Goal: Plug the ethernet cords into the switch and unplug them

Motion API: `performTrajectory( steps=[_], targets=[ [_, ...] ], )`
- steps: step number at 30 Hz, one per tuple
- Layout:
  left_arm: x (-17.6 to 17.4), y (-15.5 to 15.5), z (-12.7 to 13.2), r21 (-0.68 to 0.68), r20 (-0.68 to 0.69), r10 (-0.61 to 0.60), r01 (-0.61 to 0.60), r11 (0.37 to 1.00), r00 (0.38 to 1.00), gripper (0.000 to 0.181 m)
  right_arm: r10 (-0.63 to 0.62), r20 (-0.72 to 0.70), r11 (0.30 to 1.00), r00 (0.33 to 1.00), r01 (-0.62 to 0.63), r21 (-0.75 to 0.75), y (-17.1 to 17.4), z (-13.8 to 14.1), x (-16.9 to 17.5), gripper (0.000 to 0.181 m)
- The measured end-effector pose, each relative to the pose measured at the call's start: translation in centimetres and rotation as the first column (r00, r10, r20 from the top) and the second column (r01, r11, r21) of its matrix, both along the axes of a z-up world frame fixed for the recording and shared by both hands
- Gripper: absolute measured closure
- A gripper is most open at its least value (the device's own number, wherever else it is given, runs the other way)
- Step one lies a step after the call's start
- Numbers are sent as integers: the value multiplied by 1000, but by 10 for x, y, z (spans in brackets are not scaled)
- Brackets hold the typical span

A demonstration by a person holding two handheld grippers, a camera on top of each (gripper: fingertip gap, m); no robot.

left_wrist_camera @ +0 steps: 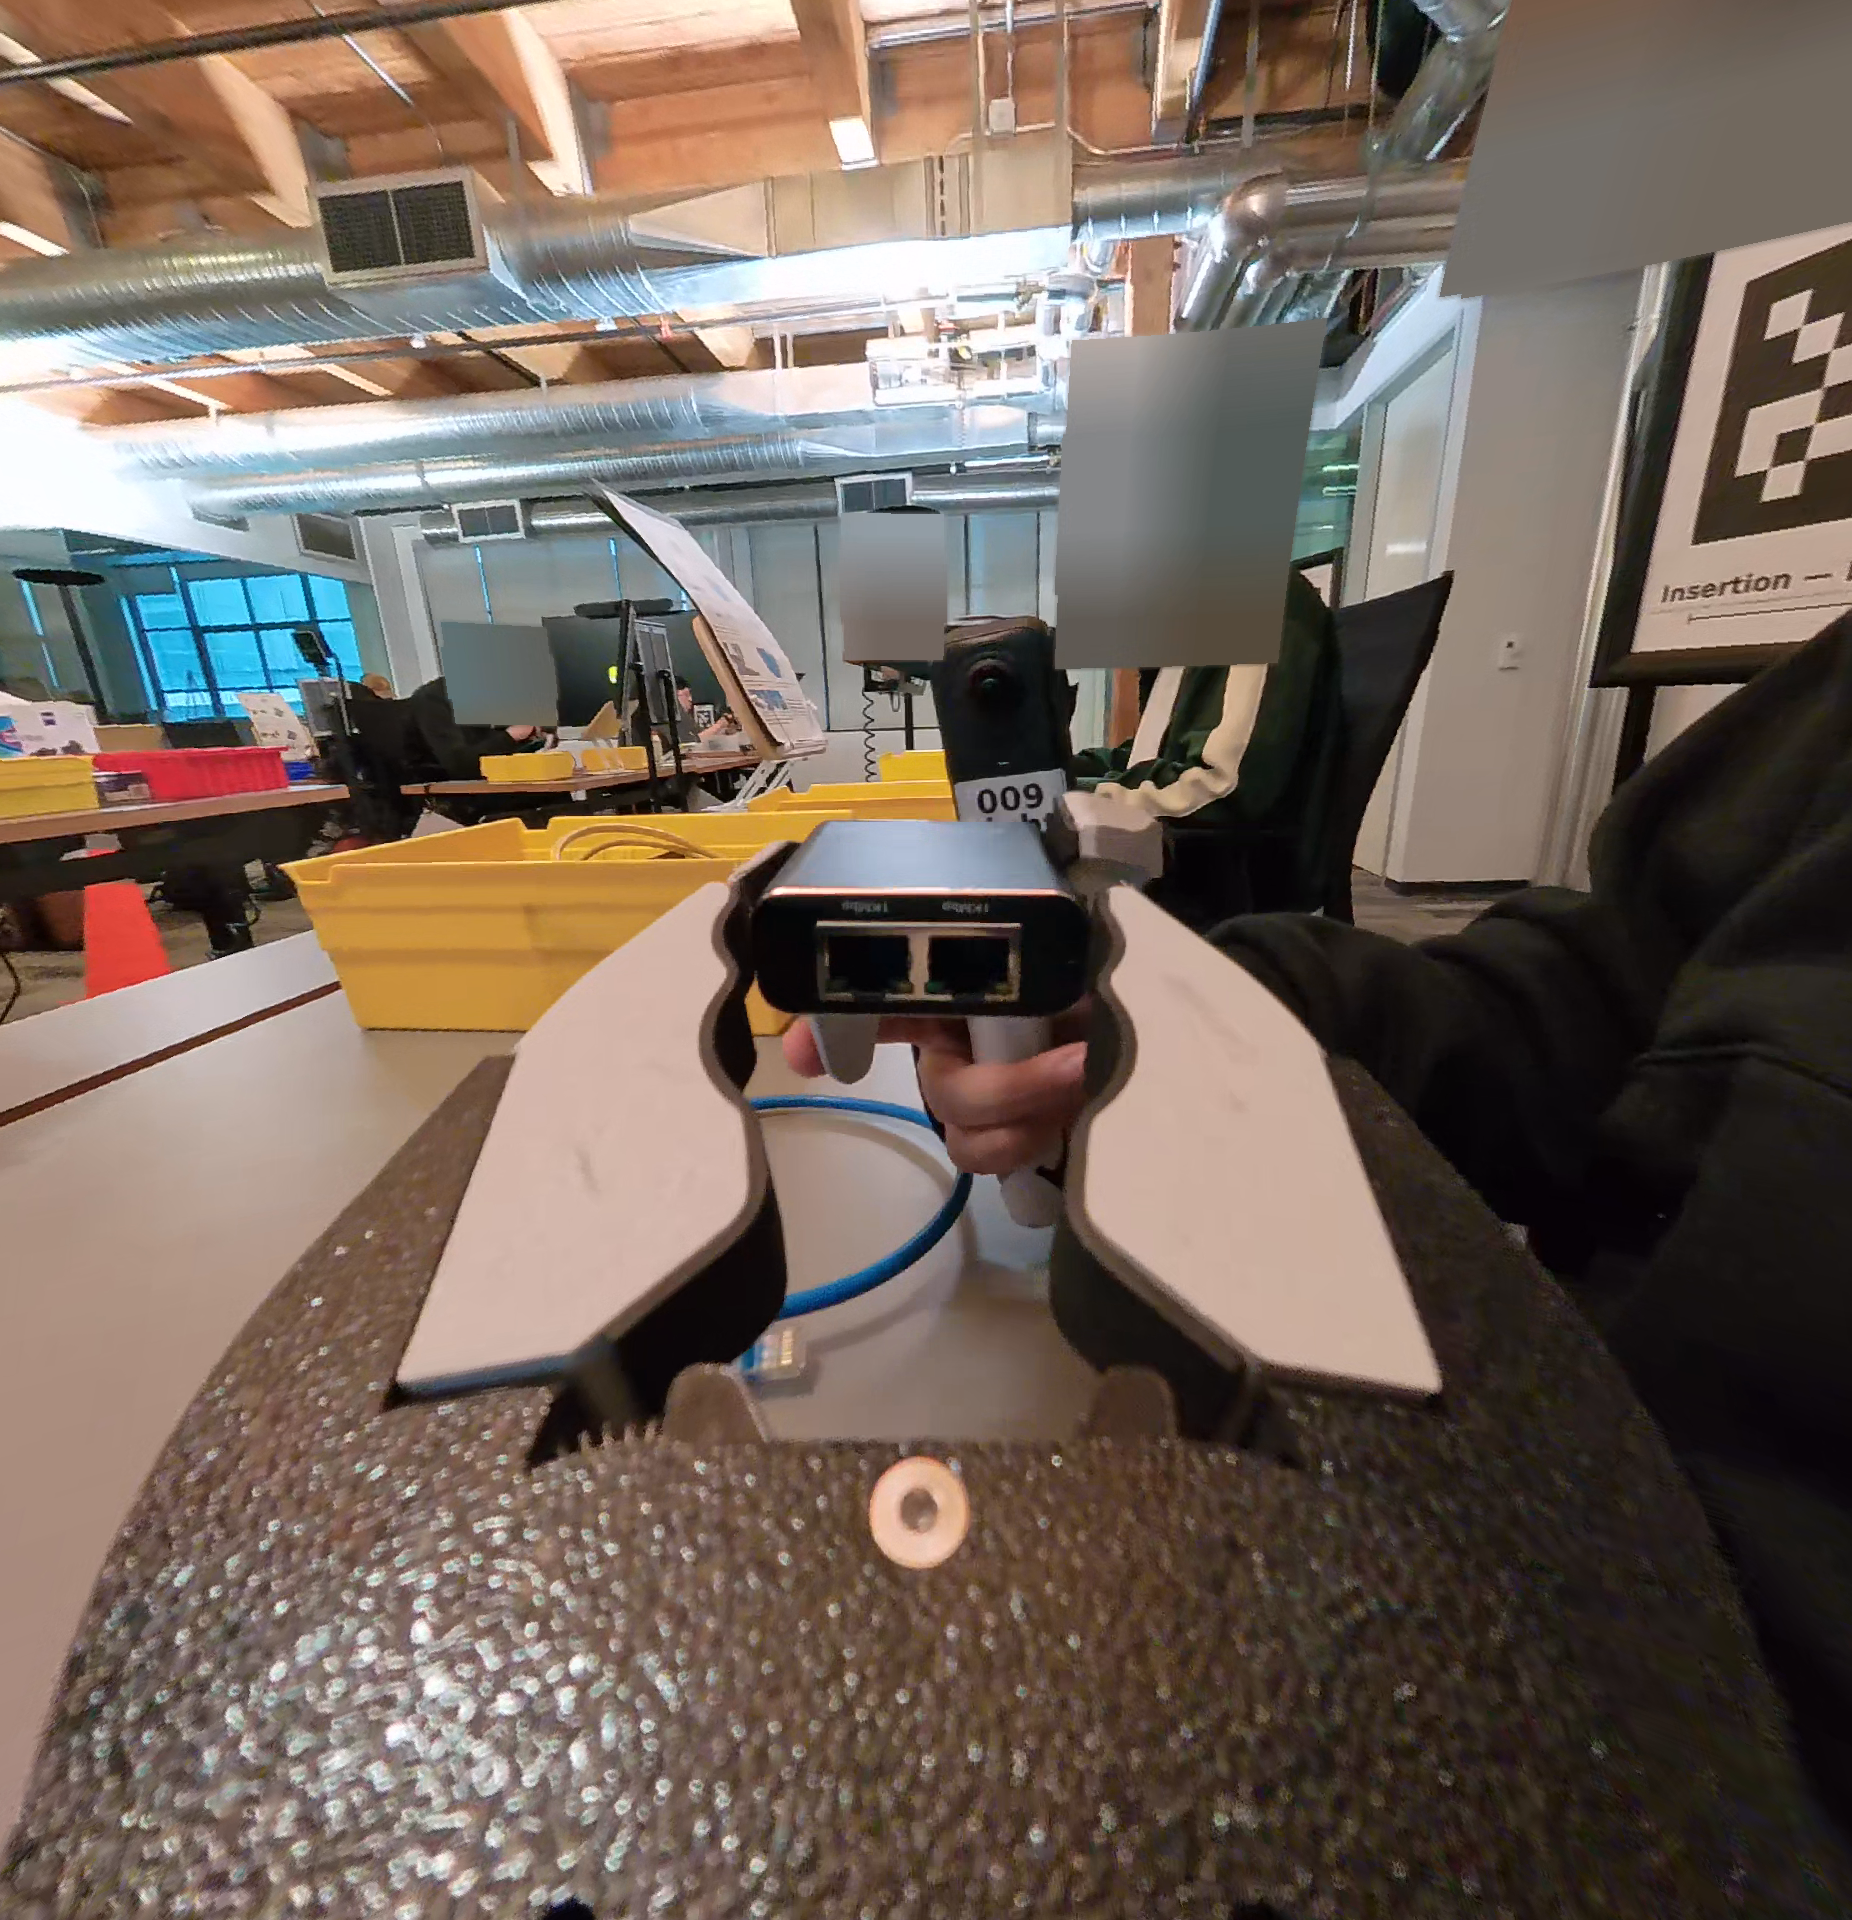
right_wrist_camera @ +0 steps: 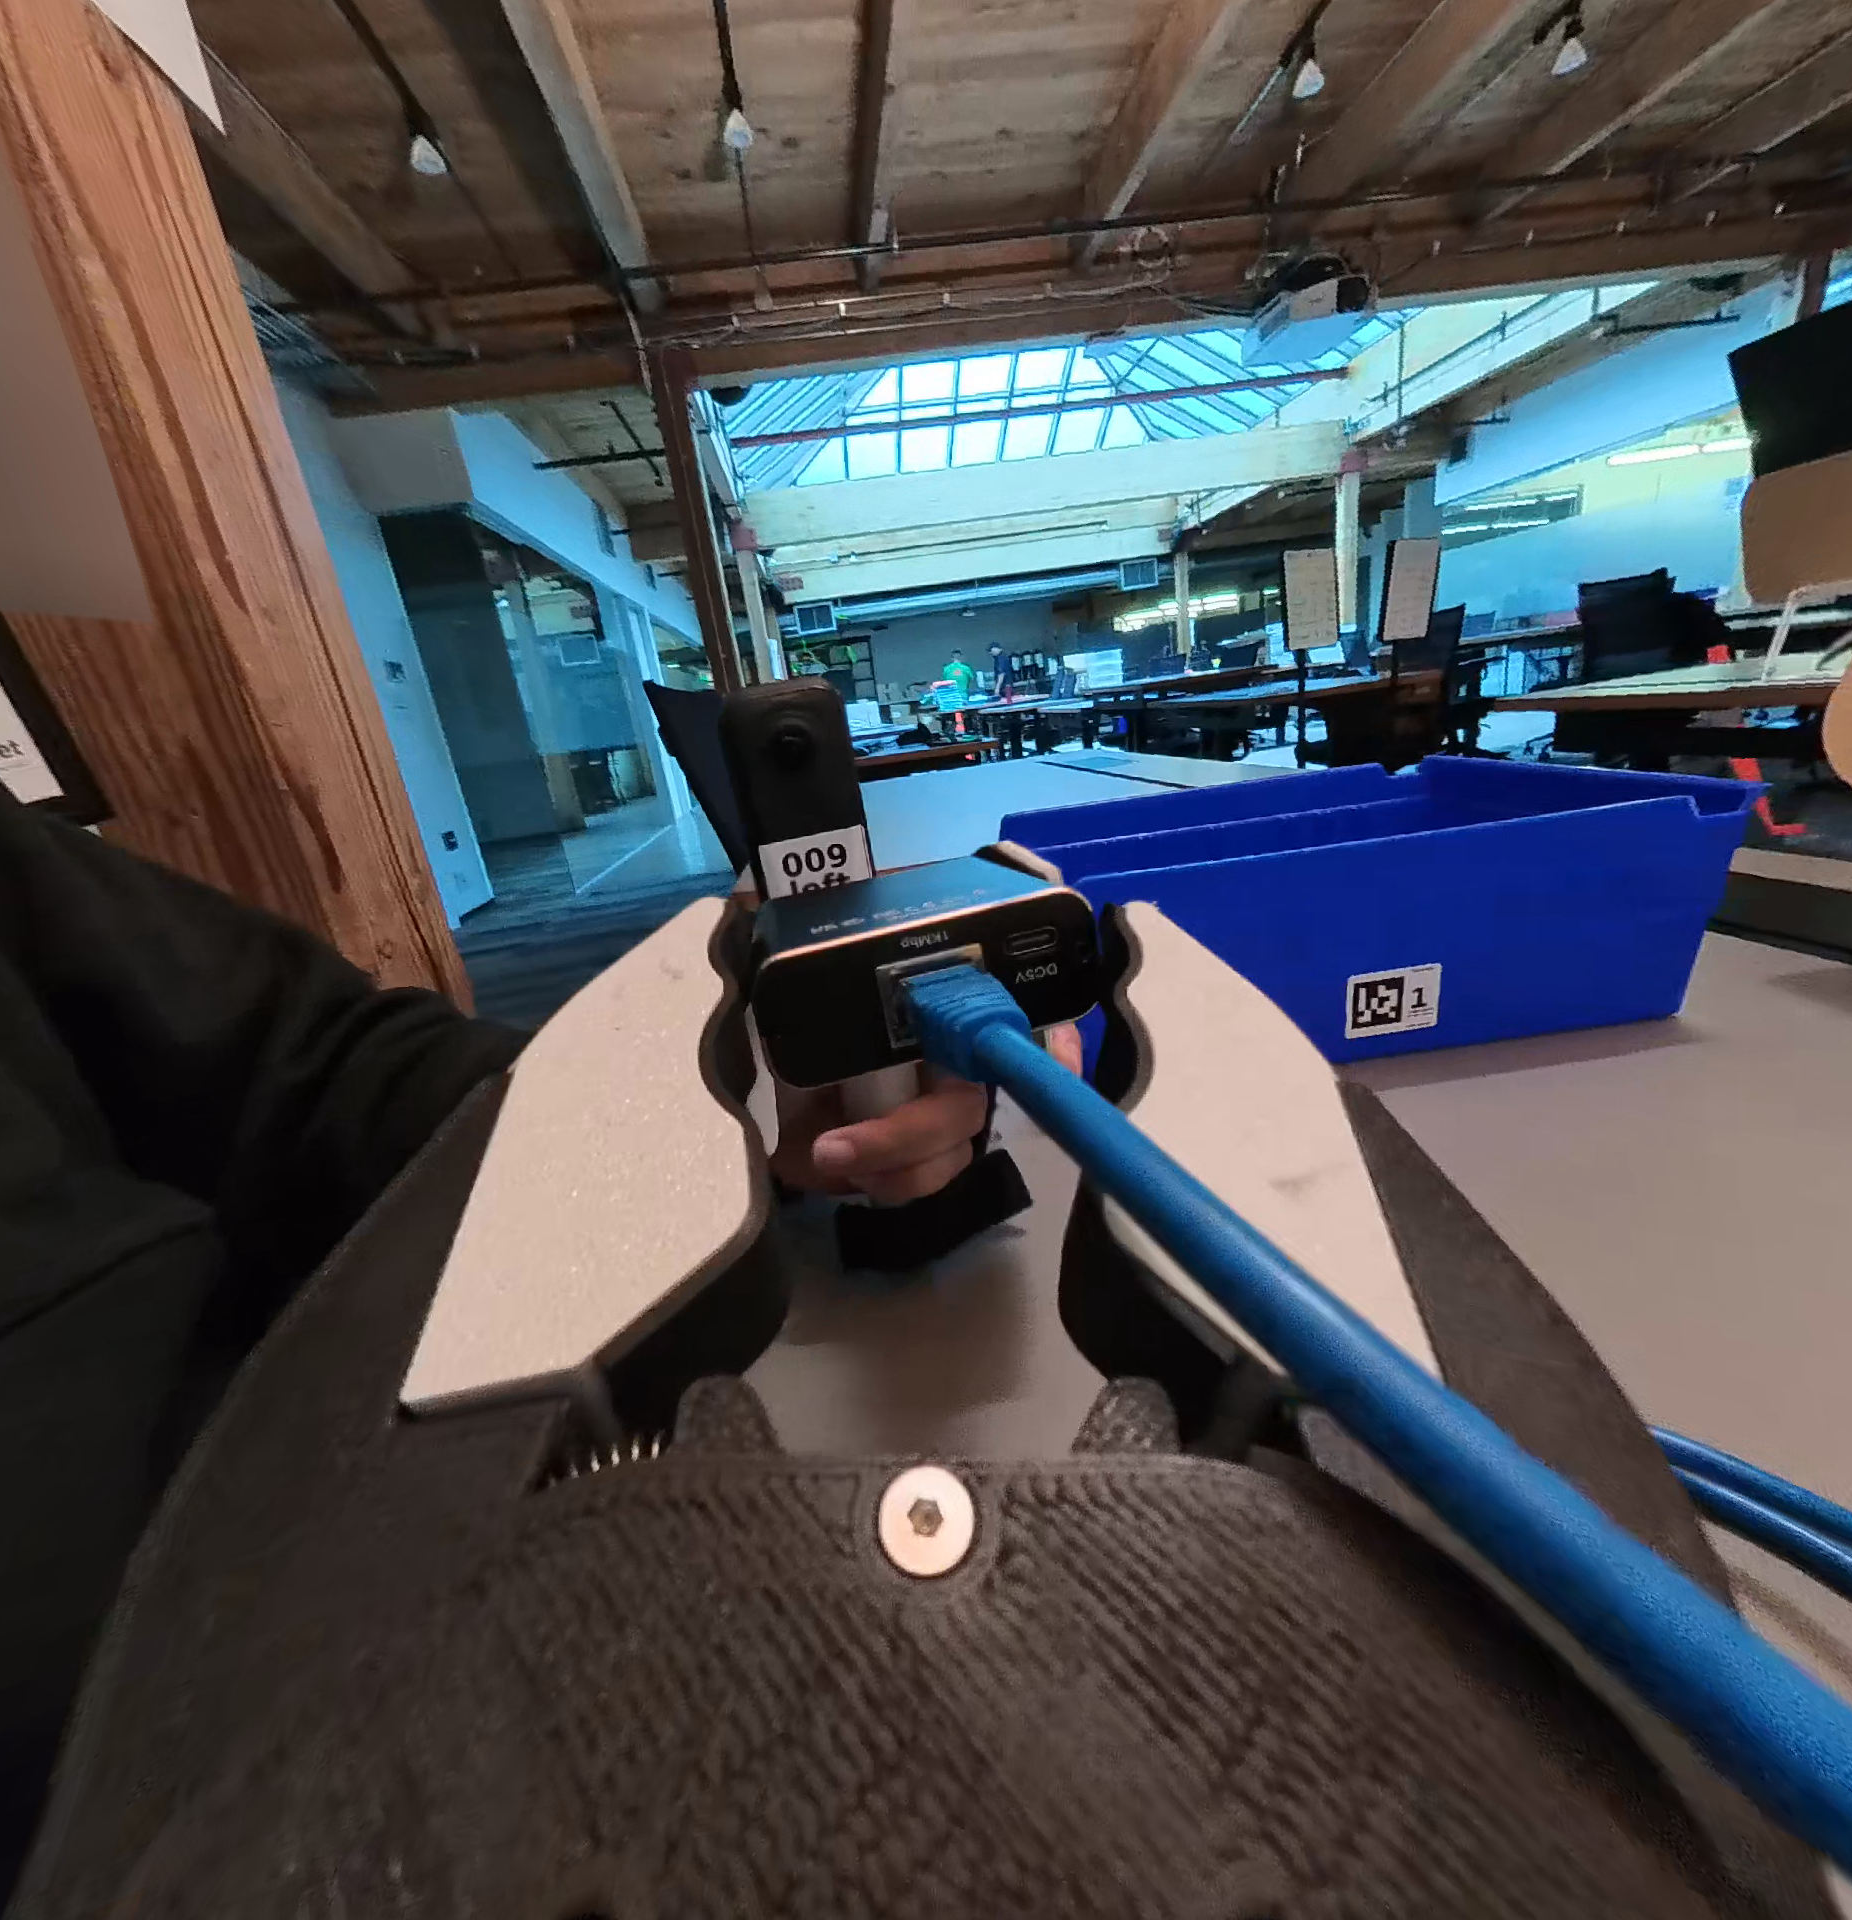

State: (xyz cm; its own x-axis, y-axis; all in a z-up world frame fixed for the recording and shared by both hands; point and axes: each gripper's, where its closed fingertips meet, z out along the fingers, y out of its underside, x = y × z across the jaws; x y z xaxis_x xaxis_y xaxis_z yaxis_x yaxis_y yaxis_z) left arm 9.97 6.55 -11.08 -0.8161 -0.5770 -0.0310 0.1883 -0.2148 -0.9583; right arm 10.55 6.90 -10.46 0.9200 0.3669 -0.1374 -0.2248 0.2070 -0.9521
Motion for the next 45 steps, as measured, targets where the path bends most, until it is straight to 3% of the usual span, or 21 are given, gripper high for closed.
performTrajectory(
  steps=[17,23,28,36,39,42,44,45],
  targets=[
    [5,-12,-14,114,-82,-3,13,993,997,119,-39,140,999,989,35,34,0,-1,-6,116],
    [10,-10,-15,111,-103,23,-12,994,994,118,-42,109,999,993,42,0,2,-4,-1,116],
    [16,-2,-14,98,-100,84,-75,992,991,118,-113,126,993,986,114,-3,4,-4,6,111],
    [25,30,-2,-24,-97,204,-207,978,974,118,-103,-14,991,995,102,-91,4,-9,19,104],
    [28,37,-2,-18,-83,253,-255,967,964,118,-155,-143,980,978,134,-147,10,-8,27,108],
    [29,39,-4,-4,-79,271,-272,962,959,118,-180,-372,982,911,142,-125,12,5,35,121],
    [29,39,-5,9,-74,283,-283,959,956,118,-209,-529,977,822,158,-141,13,4,45,140],
    [30,38,-6,21,-69,288,-287,958,955,119,-214,-585,977,782,160,-142,13,3,47,140]
  ],
)
